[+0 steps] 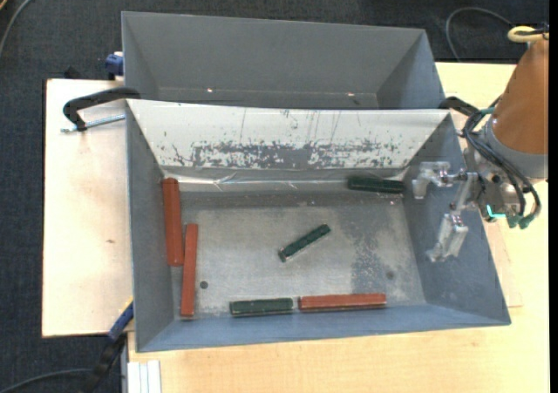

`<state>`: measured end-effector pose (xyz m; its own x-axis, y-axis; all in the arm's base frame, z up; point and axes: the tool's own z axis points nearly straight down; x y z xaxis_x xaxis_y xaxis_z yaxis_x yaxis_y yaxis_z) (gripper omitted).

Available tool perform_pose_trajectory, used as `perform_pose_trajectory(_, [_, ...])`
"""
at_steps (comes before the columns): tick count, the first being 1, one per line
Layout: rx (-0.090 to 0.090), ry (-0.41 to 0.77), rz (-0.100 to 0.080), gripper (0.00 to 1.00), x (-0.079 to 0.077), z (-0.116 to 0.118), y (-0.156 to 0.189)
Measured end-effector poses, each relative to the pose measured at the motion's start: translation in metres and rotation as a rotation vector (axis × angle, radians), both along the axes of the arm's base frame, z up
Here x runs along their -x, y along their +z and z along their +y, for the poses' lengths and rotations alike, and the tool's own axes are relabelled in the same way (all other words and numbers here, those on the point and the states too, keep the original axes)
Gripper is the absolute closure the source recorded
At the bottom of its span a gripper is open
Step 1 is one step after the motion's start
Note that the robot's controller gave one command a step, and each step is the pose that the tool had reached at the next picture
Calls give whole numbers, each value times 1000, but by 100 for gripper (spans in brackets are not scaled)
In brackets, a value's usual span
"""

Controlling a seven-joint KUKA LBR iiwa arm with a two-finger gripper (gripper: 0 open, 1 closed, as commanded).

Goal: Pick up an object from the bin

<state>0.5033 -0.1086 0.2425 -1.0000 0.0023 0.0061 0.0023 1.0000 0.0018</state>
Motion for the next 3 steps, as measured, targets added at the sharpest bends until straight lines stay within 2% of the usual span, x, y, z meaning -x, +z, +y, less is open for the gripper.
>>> perform_pose_trajectory(1, [-1, 11, -1, 0, -40, 30, -143])
perform_pose_trajectory(2, [-4, -69, -11, 0, -71, 116, -173])
perform_pose_trajectory(3, [1, -74, -11, 100, -71, 110, -172])
